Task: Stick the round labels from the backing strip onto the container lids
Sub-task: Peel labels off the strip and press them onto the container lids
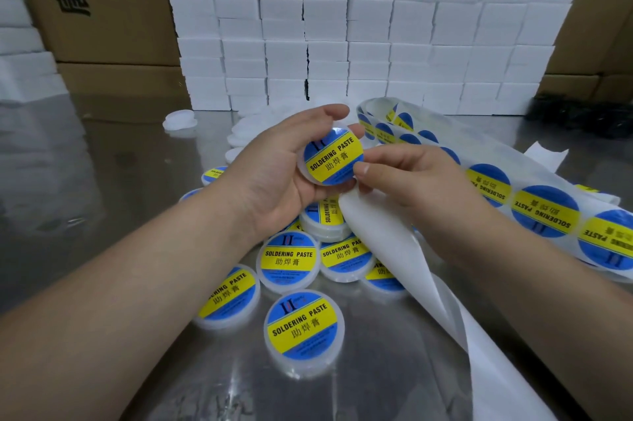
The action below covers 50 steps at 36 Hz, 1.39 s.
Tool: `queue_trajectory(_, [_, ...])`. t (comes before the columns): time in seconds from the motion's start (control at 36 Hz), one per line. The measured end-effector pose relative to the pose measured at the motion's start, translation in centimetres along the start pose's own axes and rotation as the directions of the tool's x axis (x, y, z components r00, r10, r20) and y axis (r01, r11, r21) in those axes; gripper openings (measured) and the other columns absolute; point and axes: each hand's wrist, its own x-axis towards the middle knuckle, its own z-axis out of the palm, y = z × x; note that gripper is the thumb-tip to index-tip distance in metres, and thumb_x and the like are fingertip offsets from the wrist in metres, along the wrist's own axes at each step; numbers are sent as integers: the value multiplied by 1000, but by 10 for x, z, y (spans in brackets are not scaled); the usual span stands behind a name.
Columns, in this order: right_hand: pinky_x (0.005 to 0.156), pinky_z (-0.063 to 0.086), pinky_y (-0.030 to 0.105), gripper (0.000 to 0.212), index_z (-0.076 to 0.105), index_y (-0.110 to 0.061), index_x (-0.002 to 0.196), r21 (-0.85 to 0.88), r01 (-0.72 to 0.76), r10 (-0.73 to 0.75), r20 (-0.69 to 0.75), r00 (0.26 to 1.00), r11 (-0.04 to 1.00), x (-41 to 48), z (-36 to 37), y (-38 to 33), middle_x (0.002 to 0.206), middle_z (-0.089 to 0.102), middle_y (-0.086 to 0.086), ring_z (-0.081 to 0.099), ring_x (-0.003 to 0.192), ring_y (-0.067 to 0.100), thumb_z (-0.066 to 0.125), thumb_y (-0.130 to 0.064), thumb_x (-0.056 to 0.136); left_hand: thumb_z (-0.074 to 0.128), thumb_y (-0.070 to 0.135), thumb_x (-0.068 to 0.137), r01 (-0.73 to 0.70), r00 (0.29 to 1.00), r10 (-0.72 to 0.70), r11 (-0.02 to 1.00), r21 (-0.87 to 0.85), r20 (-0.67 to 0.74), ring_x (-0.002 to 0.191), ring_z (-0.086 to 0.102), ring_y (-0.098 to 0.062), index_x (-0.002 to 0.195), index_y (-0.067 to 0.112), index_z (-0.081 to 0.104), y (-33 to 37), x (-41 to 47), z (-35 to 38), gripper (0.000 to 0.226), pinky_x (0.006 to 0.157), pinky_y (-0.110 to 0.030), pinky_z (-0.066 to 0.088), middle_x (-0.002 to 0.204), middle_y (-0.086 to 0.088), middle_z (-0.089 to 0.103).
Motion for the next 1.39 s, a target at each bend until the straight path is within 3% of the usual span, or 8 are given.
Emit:
queue_trajectory(0.89, [60,51,18,28,76,-28,74,-32,-17,17,5,1000,999,1,-1,4,71,72,-7,66,67,4,59,-11,87,53,-2,88,-144,987,156,952,270,-24,83,69,-11,91,24,62,-4,-6,7,28,70,-31,58,86,10,73])
queue_trajectory(0.94, [62,52,18,28,75,-31,73,-68,-22,21,-8,1000,997,1,0,5,69,72,-8,65,65,2,60,-12,86,53,-1,89,-199,975,224,894,401,-14,88,68,-8,90,28,62,-5,-7,7,31,75,-30,57,88,13,72])
queue_trajectory(1.03, [58,49,16,30,74,-34,67,-128,-36,27,-65,997,991,2,2,7,63,69,-12,60,61,-1,61,-13,84,55,4,88,-354,912,400,665,658,86,97,61,4,90,41,59,-7,-11,8,38,89,-21,49,95,22,68])
queue_trajectory(1.11, [53,42,16,34,70,-31,55,-136,-34,16,-126,992,990,4,2,6,54,60,-10,51,54,2,61,-13,83,53,16,83,-456,840,493,421,784,224,95,54,16,99,53,45,-7,-16,11,40,85,-5,41,94,33,60])
queue_trajectory(1.17, [48,39,13,34,68,-31,52,-151,-24,3,-141,990,988,4,1,5,51,57,-9,48,50,0,62,-16,82,52,17,84,-467,810,545,375,801,217,88,59,10,100,51,42,-8,-18,13,39,79,-7,44,94,31,61])
queue_trajectory(1.25, [43,38,10,25,68,-28,56,-293,-62,16,-158,987,954,3,-2,5,58,61,-4,50,50,-4,61,-36,79,54,12,89,-483,759,651,546,684,16,79,68,-8,95,36,44,2,-19,16,27,71,-26,56,94,17,66])
queue_trajectory(1.33, [42,34,17,42,55,-18,51,-261,-97,32,-243,969,961,1,-5,7,75,66,2,45,53,5,56,-49,80,52,13,93,-499,702,690,652,571,-175,63,69,-13,92,28,43,18,-17,14,18,52,-21,52,96,5,65])
queue_trajectory(1.39, [52,37,19,45,55,-20,49,-235,-41,-25,-271,962,971,2,-5,5,90,66,4,50,62,6,52,-54,78,52,16,93,-419,758,621,696,583,-197,52,66,-12,90,29,45,18,-15,12,15,44,-19,47,92,0,61])
